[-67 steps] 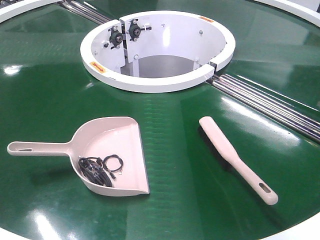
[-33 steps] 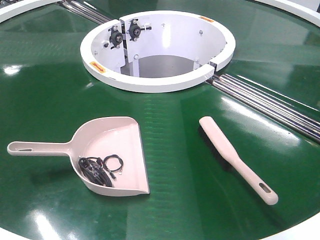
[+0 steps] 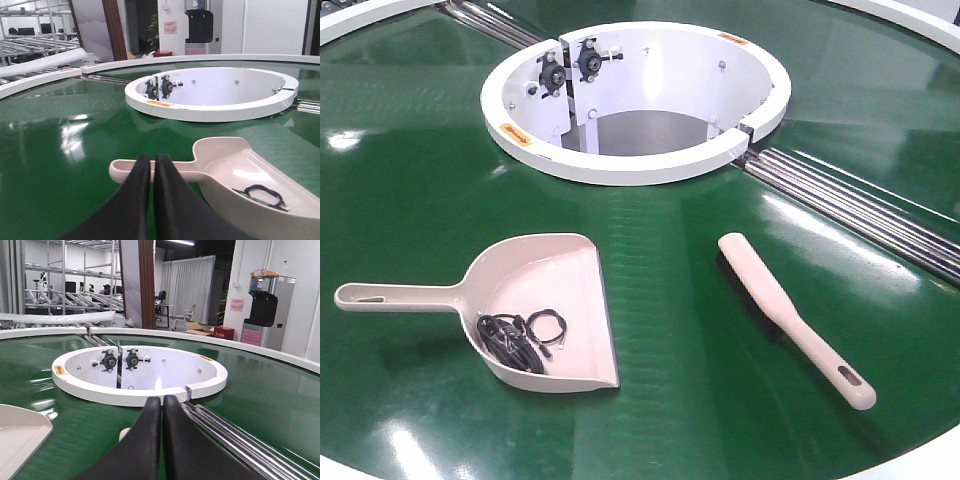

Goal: Clean and inspect green conveyor with broom and dustpan

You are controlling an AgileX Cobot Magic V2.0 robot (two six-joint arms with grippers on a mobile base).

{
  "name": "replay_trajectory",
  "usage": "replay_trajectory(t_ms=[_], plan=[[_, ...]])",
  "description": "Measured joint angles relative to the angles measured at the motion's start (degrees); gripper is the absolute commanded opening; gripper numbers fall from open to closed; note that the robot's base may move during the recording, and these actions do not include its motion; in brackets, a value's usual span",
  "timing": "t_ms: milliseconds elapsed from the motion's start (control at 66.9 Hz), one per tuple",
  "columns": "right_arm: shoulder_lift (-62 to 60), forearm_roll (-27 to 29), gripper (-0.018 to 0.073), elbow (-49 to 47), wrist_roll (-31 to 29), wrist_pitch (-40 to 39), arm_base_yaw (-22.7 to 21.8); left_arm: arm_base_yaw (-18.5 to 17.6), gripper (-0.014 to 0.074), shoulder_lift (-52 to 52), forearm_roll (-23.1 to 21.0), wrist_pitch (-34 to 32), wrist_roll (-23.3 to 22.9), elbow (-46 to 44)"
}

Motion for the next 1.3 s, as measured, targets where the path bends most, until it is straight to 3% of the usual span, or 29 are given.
replay_trajectory(t_ms=[1091, 1210, 1300], plan=[[0.0, -0.05, -0.0008, 0.0, -0.38, 0.0, 0.0, 0.0, -0.0006, 0.0, 0.05, 0.0, 0.0, 0.0], [0.0, -0.17, -0.0008, 0.0, -1.41, 1.48, -2.17, 0.0, -0.0006, 0.0, 0.05, 0.0, -0.05, 0.0], [0.0, -0.17, -0.0008, 0.26, 1.15, 3.78, -5.65, 0.0, -0.0006, 0.0, 0.05, 0.0, -0.05, 0.0]])
